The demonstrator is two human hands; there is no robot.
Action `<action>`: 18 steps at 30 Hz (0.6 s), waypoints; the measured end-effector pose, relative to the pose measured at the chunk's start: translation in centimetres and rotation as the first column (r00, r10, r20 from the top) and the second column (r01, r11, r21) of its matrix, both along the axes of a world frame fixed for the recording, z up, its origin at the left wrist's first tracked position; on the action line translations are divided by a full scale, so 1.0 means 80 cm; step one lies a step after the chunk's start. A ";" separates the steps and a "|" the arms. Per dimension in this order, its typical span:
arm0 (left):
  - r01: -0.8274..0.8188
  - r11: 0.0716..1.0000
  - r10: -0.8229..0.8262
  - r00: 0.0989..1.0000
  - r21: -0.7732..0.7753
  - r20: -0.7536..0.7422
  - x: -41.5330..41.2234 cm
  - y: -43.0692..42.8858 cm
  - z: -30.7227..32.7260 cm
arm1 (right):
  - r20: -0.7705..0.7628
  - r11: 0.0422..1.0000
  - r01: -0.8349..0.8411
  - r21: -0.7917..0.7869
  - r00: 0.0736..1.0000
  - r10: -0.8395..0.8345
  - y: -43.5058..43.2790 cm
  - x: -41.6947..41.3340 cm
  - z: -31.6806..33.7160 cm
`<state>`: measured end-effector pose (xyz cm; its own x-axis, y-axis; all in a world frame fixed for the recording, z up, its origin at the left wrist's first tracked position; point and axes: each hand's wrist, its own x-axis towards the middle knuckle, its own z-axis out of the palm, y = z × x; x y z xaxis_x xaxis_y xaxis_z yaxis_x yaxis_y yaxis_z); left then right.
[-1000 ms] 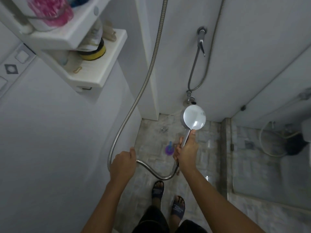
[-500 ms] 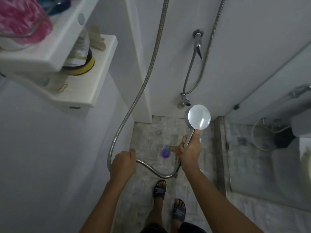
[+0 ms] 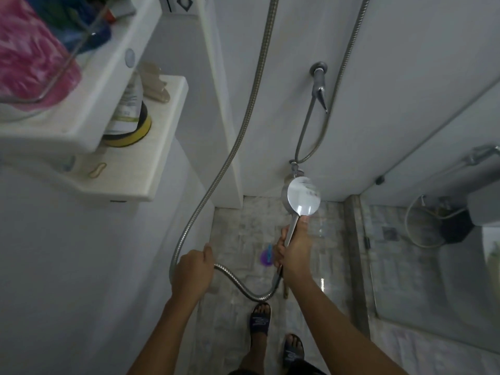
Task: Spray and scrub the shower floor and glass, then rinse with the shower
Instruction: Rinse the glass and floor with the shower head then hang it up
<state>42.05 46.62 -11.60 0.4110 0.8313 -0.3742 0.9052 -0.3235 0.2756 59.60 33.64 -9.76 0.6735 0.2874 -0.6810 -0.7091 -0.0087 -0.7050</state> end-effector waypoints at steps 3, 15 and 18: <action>-0.070 0.997 0.071 0.996 -0.015 0.059 -0.001 0.018 0.006 | 0.012 0.998 0.034 0.056 0.999 -0.035 0.010 0.000 0.000; -0.123 0.992 0.123 0.979 -0.011 0.160 0.016 0.038 0.038 | 0.086 0.983 0.059 0.171 0.993 -0.075 0.031 0.016 0.027; -0.110 0.994 0.109 0.977 -0.006 0.182 0.022 0.036 0.046 | 0.111 0.981 0.086 0.176 0.988 -0.107 0.029 0.023 0.032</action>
